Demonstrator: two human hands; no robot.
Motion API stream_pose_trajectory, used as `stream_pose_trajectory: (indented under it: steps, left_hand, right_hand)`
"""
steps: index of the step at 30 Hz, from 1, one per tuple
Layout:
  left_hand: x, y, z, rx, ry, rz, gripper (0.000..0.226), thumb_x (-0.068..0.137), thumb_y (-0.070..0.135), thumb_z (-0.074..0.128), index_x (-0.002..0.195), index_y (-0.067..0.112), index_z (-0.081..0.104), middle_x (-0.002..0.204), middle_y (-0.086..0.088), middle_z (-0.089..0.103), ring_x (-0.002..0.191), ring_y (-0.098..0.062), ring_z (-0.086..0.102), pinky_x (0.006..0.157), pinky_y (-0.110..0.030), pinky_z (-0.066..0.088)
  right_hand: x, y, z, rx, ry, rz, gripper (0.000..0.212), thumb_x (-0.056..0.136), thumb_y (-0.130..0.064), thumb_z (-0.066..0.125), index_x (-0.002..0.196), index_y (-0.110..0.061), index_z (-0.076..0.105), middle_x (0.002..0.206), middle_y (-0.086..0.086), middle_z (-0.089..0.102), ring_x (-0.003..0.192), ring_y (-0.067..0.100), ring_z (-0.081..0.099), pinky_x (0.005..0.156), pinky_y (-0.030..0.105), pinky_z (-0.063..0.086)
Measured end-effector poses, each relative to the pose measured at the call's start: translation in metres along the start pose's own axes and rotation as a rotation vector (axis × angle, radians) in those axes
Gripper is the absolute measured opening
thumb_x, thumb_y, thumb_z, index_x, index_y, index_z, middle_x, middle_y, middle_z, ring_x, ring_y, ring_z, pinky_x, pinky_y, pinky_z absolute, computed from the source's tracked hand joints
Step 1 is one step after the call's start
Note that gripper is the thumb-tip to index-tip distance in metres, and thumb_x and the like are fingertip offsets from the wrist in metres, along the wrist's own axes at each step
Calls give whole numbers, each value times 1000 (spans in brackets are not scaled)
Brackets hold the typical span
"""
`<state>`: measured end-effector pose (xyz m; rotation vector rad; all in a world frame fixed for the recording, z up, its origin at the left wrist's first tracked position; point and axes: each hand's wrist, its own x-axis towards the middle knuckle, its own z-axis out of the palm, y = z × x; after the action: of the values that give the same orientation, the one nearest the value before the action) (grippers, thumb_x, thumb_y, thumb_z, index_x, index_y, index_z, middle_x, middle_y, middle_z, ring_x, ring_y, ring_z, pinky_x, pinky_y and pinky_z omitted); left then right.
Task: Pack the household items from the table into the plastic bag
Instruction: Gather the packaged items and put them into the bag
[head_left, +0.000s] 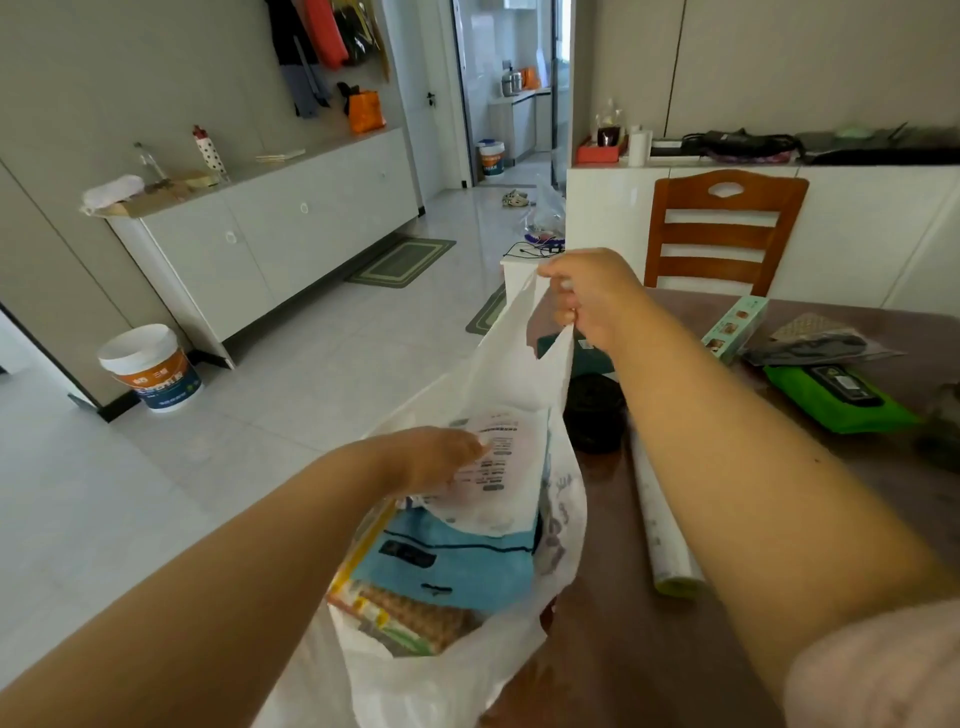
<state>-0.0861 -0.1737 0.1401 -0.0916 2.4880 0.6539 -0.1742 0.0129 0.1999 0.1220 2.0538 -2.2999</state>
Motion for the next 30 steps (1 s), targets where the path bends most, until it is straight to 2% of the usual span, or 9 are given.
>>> stream_pose_trajectory:
  steps: [3,6,8,10,12,19,23,26,30]
  left_hand:
    - [-9,-1,9,117,3,-24,48,98,44,44,140,19,49,135,-7,56,124,-26,53,104,-32,39]
    - [-13,-6,12,191,84,-68,56,92,57,46,138,24,51,136,-4,56,126,-24,51,110,-33,37]
    - [-10,-10,12,278,63,-53,60,93,60,40,139,23,50,141,-2,52,130,-24,47,112,-34,32]
    - [-9,-9,10,327,56,-44,64,91,65,36,141,27,48,146,-1,48,136,-26,41,115,-40,27]
    - [-13,-5,7,275,61,-17,59,92,62,38,142,32,45,145,-1,49,134,-27,43,114,-46,30]
    - [-27,24,-2,416,1,120,48,100,45,38,143,24,47,143,0,52,129,-24,49,108,-38,36]
    - [-35,50,-9,372,-30,203,47,99,45,41,139,23,49,137,-2,57,118,-24,58,105,-41,44]
    - [-33,84,-9,296,-26,265,50,97,47,43,133,15,54,128,-6,65,109,-25,66,97,-41,53]
    - [-23,146,9,49,-16,328,36,100,25,48,131,6,55,129,-14,64,117,-29,64,98,-40,53]
  right_hand:
    - [-16,-13,1,-14,19,-68,8,92,-9,54,84,-9,53,62,1,38,46,8,33,43,21,25]
    - [-27,-22,2,-27,92,-164,9,91,-9,55,83,-8,59,61,1,40,50,8,34,44,19,30]
    - [-32,-21,4,-223,145,-243,21,93,-15,55,102,2,64,68,1,47,58,10,42,58,25,41]
    - [-36,-11,10,-497,124,-219,32,94,-21,55,118,0,62,91,7,62,78,17,56,80,31,48]
    - [-38,1,15,-627,32,-181,35,95,-20,54,120,4,60,114,19,65,95,30,62,88,37,51]
    - [-36,21,2,-673,-71,-155,36,89,-21,62,122,-6,56,110,13,62,79,16,55,60,22,41]
    - [-37,18,-20,-633,-45,-167,34,84,-32,67,111,-18,52,87,-7,56,75,8,56,77,28,50]
    - [-40,13,-42,-539,22,-176,43,84,-47,63,117,-22,56,102,-7,59,96,13,59,85,31,51]
    - [-42,15,-86,-455,142,-139,44,91,-44,55,122,-14,57,113,3,62,104,19,57,81,29,44]
